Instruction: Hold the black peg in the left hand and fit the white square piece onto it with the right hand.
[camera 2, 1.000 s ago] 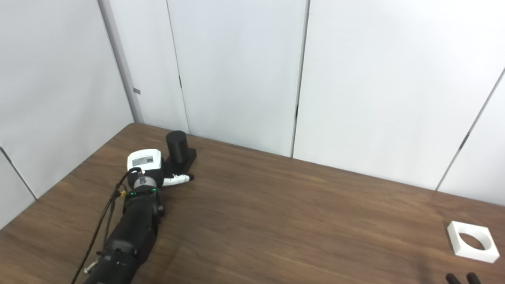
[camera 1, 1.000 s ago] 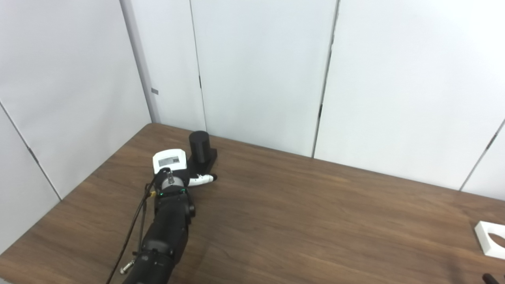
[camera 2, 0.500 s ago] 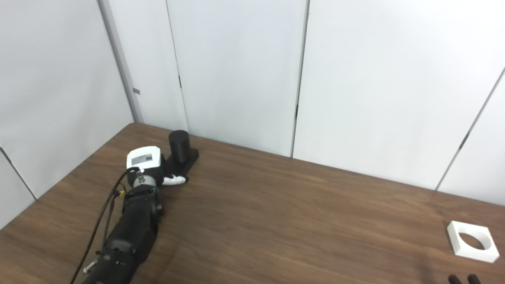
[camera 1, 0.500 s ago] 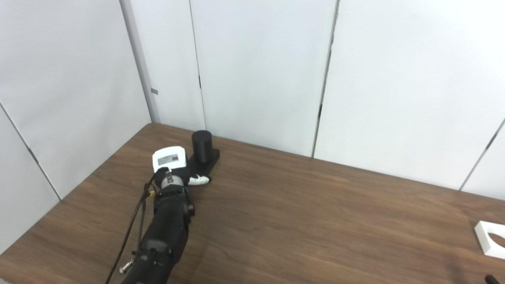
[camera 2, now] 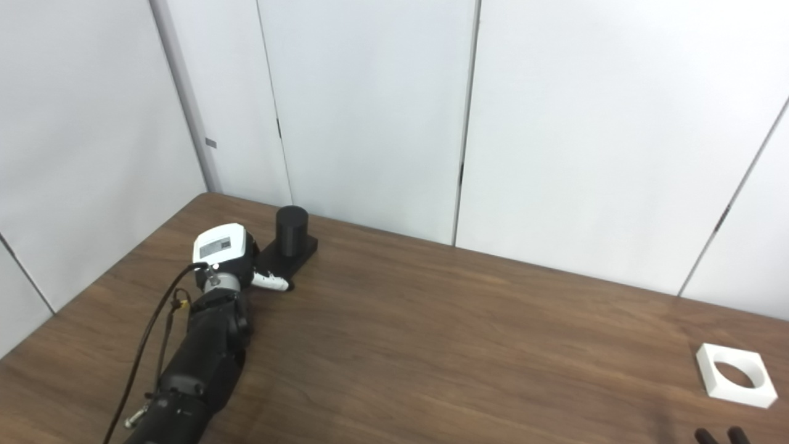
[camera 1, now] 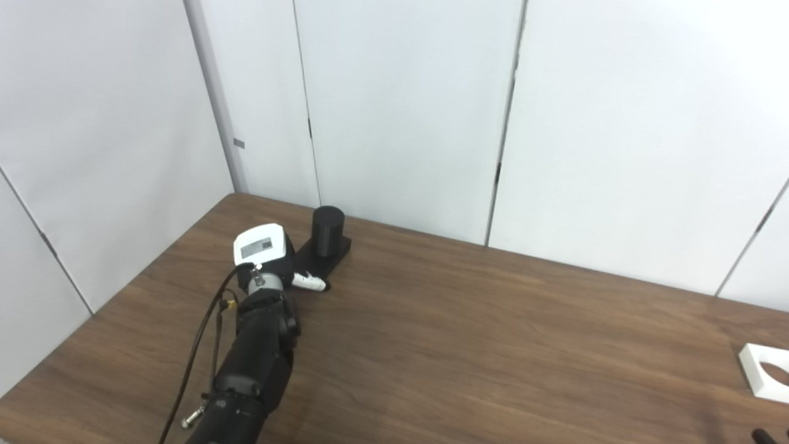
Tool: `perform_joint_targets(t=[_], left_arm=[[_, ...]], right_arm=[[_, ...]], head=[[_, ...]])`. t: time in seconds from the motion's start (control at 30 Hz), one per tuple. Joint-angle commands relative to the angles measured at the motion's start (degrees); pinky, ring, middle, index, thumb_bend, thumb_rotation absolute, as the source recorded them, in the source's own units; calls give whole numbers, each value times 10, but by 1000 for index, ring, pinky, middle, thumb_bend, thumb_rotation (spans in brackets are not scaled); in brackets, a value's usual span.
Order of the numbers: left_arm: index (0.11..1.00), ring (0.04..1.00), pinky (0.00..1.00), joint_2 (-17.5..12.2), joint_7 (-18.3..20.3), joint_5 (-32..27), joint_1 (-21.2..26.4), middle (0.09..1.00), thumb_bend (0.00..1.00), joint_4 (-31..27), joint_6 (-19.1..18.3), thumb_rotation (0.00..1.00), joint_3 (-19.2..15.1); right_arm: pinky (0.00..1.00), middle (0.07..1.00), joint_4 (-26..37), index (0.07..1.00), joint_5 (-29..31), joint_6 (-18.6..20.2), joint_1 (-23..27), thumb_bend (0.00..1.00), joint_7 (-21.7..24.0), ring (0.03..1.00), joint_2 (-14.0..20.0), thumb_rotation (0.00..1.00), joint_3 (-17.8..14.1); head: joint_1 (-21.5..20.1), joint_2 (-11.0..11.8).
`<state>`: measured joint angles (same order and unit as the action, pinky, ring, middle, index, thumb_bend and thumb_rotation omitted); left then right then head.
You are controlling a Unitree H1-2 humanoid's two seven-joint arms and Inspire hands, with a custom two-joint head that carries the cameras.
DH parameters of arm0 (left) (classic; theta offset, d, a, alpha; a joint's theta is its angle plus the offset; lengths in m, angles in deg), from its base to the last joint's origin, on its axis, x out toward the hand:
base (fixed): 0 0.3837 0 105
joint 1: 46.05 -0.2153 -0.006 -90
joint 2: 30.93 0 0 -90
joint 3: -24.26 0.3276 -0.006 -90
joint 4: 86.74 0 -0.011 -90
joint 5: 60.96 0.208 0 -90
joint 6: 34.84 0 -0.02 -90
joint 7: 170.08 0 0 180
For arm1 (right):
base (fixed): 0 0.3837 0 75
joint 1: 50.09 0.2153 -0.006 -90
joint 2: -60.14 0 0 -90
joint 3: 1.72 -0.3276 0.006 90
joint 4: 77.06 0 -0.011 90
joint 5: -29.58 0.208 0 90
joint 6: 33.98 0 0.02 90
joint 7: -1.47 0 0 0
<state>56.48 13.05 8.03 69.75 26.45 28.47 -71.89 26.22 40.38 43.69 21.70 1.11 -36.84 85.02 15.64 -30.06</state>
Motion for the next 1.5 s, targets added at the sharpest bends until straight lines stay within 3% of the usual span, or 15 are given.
perform_joint_targets(t=[0.0, 0.27, 0.43, 0.6, 0.73, 0.87, 1.23, 1.47], left_arm=[[488, 769, 649, -21, -13, -6, 15, 737, 523, -15, -2, 58, 8], [488, 762, 603, -21, -8, -41, 14, 735, 520, -18, -2, 57, 0], [487, 649, 474, -30, -30, -101, -3, 649, 517, -50, 2, 54, 15], [487, 705, 550, -30, -37, -161, -24, 710, 511, -110, 19, 52, 27], [490, 735, 562, -37, -2, -181, -35, 761, 506, -166, 13, 54, 57], [491, 726, 568, -38, 24, -190, -42, 753, 505, -222, 4, 54, 82], [490, 764, 638, -5, 116, -226, -77, 741, 502, -365, -1, 55, 92], [490, 830, 738, 3, 170, -298, -116, 784, 499, -438, 1, 54, 103]], right_arm=[[1000, 918, -16, 988, 1, 4, -23, 744, 1, 968, -21, 980, 0], [1000, 924, -15, 990, 2, 7, -22, 737, 1, 978, -23, 971, 1], [1000, 916, -13, 990, -1, 8, -23, 724, -2, 980, -26, 972, 1], [1000, 912, -5, 986, -16, 18, -26, 680, -15, 998, -33, 987, 1], [1000, 911, 0, 984, -16, 21, -27, 640, -20, 997, -34, 989, 1], [1000, 900, 1, 985, -19, 18, -29, 606, -20, 1000, -30, 998, 4], [1000, 889, 10, 1000, -29, 20, -31, 590, -22, 992, -35, 1000, 9], [1000, 883, 20, 1000, -48, 33, -32, 555, -33, 976, -44, 1000, 16]], head=[[0, -1], [-11, -3], [-25, -3], [-35, -6], [-40, -9], [-47, -12], [-77, -26], [-104, -39]])
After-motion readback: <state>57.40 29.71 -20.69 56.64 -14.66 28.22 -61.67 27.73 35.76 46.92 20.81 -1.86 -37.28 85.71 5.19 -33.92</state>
